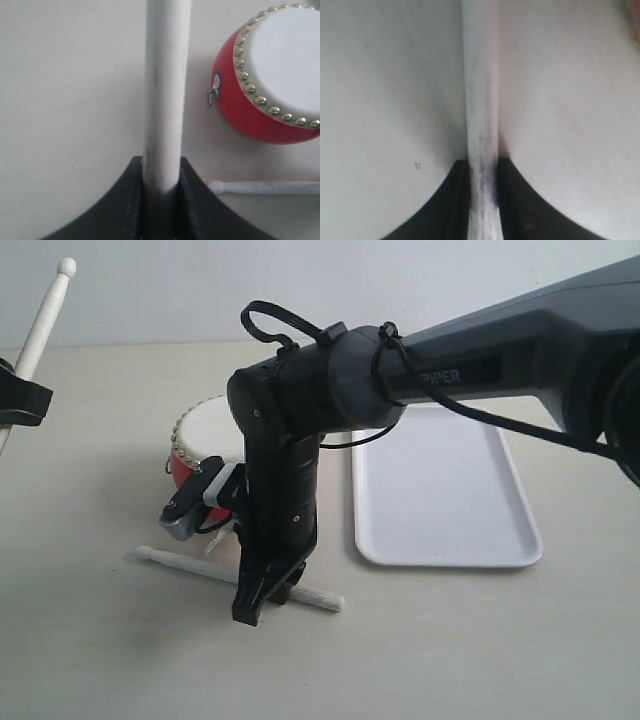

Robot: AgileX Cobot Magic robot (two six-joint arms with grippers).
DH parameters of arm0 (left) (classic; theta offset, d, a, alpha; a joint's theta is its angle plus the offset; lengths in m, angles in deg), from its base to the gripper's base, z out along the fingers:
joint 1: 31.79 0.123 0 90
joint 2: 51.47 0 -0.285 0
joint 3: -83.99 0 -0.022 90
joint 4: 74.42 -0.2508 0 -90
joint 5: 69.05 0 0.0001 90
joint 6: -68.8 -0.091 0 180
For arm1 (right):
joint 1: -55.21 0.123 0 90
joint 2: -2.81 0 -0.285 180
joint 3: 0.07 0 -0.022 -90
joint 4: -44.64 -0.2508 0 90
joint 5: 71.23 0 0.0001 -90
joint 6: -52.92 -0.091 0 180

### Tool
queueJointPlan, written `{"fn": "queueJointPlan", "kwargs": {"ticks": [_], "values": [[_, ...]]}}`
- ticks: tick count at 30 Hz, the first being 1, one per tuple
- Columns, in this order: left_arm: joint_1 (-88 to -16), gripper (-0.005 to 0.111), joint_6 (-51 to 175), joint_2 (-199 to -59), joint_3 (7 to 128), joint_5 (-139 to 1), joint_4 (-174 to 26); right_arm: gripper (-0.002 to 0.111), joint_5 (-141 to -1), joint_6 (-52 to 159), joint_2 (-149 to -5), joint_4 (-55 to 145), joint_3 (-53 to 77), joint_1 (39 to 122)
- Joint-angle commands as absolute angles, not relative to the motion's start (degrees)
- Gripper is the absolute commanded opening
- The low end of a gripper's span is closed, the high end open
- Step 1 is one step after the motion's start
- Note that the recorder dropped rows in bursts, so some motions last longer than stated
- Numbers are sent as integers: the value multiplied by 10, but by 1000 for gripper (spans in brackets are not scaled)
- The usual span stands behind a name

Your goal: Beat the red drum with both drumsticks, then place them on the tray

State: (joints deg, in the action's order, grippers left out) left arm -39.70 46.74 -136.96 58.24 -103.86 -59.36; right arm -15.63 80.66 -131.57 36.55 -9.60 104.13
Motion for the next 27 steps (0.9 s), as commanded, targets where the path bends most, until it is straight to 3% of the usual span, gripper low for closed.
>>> {"fn": "queueJointPlan", "kwargs": {"ticks": [1,14,21,27], "values": [[-399,0,467,-1369,587,-1030,-587,0,-159,790,-1299,365,-91,1042],[-399,0,467,-1348,587,-1072,-587,0,-110,780,-1079,342,-91,1040],[-403,0,480,-1347,554,-1086,-516,0,-101,673,-1006,344,-71,924],[-525,0,520,-1347,558,-1114,-562,0,-66,650,-1008,343,2,905]]}}
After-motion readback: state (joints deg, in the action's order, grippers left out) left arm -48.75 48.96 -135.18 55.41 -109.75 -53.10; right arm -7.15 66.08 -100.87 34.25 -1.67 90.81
